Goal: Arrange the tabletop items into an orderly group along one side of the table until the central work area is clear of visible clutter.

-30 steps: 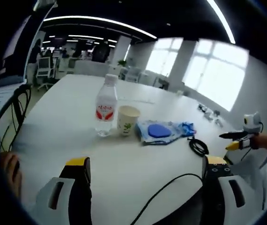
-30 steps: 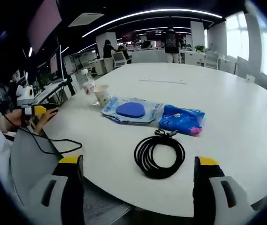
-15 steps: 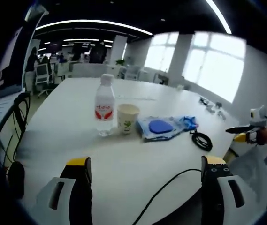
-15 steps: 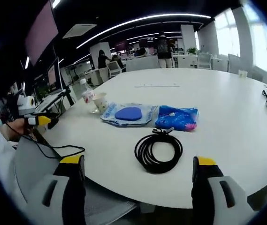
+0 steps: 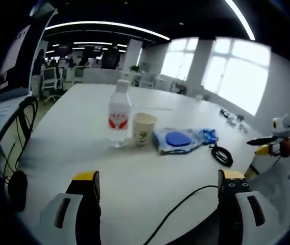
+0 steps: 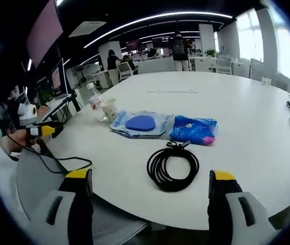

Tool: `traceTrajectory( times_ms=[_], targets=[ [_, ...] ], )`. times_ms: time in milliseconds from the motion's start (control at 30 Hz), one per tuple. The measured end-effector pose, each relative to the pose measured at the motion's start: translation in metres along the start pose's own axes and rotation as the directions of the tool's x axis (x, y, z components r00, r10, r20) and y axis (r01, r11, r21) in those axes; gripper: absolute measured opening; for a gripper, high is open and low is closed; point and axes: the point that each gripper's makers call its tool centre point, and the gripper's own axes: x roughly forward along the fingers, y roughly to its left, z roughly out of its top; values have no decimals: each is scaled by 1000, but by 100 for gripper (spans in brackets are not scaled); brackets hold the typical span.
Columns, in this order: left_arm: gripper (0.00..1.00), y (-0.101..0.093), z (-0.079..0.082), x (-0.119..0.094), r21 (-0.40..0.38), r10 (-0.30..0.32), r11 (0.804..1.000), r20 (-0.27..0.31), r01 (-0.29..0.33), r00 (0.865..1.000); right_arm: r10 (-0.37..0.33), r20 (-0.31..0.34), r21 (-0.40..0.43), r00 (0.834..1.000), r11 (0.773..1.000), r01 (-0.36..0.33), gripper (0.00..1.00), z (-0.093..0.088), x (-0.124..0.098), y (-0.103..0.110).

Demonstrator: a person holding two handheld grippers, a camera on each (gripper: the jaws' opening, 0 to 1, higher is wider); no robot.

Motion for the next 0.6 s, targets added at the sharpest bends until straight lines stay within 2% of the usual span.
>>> traceTrajectory(
  times_ms=[100, 367, 600],
  targets=[
    [93, 3, 3, -1, -2, 9, 1000, 16, -8, 1000, 7, -9, 2, 1000, 1000, -7, 94, -2, 4, 2],
    [92, 5, 0, 1, -7, 8, 1000, 4, -8, 1000, 33, -45, -7, 998, 999, -33, 93, -7, 11, 16],
    [91, 6, -2, 1, -9, 8, 1000, 3, -8, 1000, 32, -56, 3, 998, 999, -32, 93, -8, 13, 17]
  ],
)
